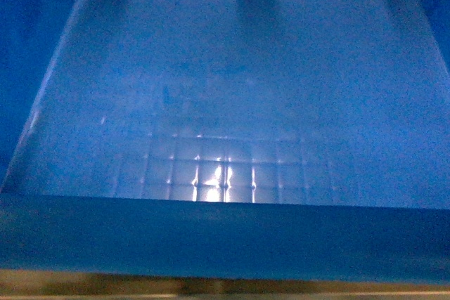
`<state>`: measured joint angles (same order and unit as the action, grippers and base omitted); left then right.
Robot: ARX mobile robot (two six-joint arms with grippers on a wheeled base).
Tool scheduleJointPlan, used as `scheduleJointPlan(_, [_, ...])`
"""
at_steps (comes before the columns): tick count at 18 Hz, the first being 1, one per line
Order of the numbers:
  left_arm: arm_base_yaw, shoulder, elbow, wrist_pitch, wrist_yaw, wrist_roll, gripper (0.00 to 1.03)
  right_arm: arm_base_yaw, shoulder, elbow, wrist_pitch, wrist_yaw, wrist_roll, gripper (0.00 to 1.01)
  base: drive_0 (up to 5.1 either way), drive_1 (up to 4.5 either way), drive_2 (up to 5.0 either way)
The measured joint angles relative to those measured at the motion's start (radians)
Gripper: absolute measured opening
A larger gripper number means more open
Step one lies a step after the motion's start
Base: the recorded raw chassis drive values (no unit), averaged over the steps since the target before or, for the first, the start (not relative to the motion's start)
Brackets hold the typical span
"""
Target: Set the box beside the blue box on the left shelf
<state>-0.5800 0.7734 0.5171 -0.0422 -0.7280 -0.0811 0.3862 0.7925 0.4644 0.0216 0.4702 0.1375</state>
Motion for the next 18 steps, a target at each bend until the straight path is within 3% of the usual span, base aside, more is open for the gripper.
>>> scheduleJointPlan(8, [0.000, -0.001, 0.000, 0.001, 0.000, -0.001, 0.12, 0.000, -0.001, 0.000, 0.000, 0.000, 0.000, 0.11, 0.1, 4.14, -3.9])
scheduleJointPlan(18, [-0.001, 0.003, 0.000, 0.001, 0.001, 0.001, 0.12, 0.000, 0.003, 0.000, 0.000, 0.000, 0.000, 0.11, 0.0, 0.00, 0.0])
